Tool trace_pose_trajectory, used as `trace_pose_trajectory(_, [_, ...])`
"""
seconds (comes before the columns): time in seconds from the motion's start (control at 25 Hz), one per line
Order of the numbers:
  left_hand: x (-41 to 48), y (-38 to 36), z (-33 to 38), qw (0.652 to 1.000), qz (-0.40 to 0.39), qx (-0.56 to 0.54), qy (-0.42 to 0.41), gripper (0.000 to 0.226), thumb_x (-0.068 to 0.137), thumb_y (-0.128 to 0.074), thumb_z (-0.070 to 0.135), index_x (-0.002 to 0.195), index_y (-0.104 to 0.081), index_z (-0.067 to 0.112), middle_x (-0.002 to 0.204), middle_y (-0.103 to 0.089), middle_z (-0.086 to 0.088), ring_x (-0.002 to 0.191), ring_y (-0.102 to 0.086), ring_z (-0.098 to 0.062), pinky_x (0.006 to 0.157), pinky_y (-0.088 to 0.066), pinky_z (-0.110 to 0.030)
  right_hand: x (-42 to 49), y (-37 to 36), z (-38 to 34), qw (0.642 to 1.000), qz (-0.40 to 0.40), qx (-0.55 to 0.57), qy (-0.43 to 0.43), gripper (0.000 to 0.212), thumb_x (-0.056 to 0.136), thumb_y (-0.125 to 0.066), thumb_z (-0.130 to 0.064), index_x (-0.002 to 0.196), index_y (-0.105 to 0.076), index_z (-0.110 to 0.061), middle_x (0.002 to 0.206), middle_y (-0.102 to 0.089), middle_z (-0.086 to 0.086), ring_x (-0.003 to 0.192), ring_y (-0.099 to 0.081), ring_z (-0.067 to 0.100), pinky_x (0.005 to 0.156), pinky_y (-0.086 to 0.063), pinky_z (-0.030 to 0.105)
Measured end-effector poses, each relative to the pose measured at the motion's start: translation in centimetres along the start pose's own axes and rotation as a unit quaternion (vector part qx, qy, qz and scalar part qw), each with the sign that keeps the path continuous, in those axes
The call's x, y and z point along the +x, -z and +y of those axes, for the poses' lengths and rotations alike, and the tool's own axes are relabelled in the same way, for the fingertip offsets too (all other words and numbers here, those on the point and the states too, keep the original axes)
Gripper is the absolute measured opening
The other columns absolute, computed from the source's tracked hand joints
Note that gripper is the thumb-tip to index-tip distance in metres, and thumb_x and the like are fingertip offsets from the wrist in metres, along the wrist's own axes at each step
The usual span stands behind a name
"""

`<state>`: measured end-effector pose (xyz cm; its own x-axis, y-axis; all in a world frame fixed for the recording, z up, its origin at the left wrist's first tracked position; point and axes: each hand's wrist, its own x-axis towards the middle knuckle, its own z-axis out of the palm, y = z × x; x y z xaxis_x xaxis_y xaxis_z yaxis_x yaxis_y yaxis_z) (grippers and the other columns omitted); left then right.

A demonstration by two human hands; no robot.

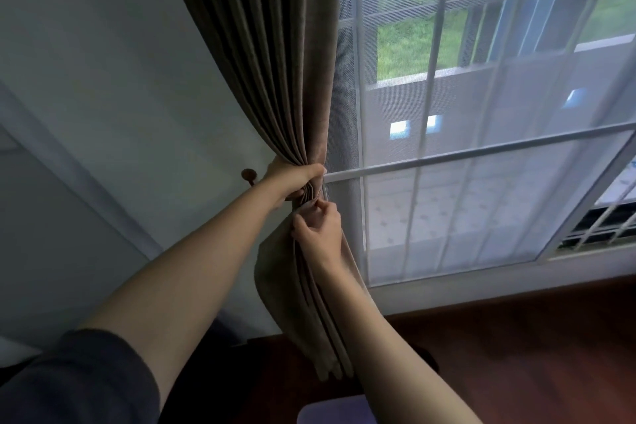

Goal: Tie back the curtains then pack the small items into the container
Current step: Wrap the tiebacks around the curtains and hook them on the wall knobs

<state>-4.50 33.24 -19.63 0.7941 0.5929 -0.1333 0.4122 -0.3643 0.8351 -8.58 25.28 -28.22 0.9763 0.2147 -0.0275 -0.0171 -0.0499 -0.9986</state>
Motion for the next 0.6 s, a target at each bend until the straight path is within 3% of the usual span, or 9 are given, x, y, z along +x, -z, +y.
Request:
trace_pose_trajectory(0.08, [-0.1,0.2,0.0,1.000,-0.017,0.004,0.000,0.039,0.065,-0.076,0.031,0.098,-0.061,0.016,0.092,-0.064,-0.001,0.078,-0.061,-0.013,0.074,-0.057,-0.033,0.4,0.0,0.2,1.000,0.002,-0.003,0.000,0.051,0.064,-0.069,-0.040,0.106,-0.048,-0.019,0.108,-0.053,0.001,0.102,-0.056,0.018,0.090,-0.049,0.041])
trace_pose_trajectory(0.16, [-0.3,0.4,0.0,1.000,-0.031,0.001,0.002,0.043,0.066,-0.077,0.030,0.103,-0.062,0.013,0.090,-0.064,0.001,0.076,-0.061,-0.010,0.064,-0.057,-0.026,1.0,0.2,0.0,1.000,0.001,-0.020,-0.015,0.052,0.066,-0.074,-0.040,0.103,-0.045,-0.019,0.106,-0.053,-0.001,0.094,-0.057,0.014,0.082,-0.050,0.035])
trace_pose_trajectory(0.32, [-1.0,0.6,0.3,0.998,-0.054,-0.013,-0.002,0.029,0.068,-0.081,0.029,0.088,-0.064,0.017,0.081,-0.064,0.003,0.067,-0.062,-0.006,0.058,-0.055,-0.018,2.4,-0.1,-0.7,0.994,0.006,-0.104,-0.015,0.060,0.068,-0.069,-0.047,0.119,-0.047,-0.023,0.107,-0.052,-0.002,0.094,-0.059,0.019,0.079,-0.050,0.039])
trace_pose_trajectory(0.44, [-1.6,2.0,0.6,0.988,-0.151,-0.018,-0.023,0.025,0.072,-0.080,0.022,0.091,-0.068,0.011,0.076,-0.065,0.000,0.061,-0.061,-0.002,0.060,-0.055,-0.019,2.7,0.0,-0.6,0.979,0.015,-0.201,0.019,0.047,0.076,-0.061,-0.042,0.118,-0.050,-0.024,0.099,-0.048,0.001,0.087,-0.060,0.028,0.074,-0.048,0.040])
trace_pose_trajectory(0.52, [-1.7,3.7,-0.5,0.975,-0.214,-0.042,-0.045,0.025,0.077,-0.072,0.006,0.101,-0.068,0.005,0.089,-0.069,-0.006,0.073,-0.066,-0.005,0.069,-0.054,-0.021,2.8,0.5,-0.2,0.968,0.015,-0.247,0.044,0.039,0.078,-0.061,-0.038,0.112,-0.052,-0.021,0.099,-0.047,0.003,0.083,-0.060,0.032,0.069,-0.045,0.039])
trace_pose_trajectory(0.6, [-1.4,5.3,-3.2,0.976,-0.195,-0.090,-0.036,0.037,0.081,-0.061,-0.005,0.117,-0.062,0.008,0.111,-0.066,-0.007,0.085,-0.068,-0.009,0.074,-0.055,-0.023,2.8,0.8,0.1,0.961,0.004,-0.269,0.069,0.034,0.079,-0.061,-0.036,0.105,-0.053,-0.016,0.100,-0.047,0.005,0.080,-0.059,0.036,0.067,-0.045,0.039])
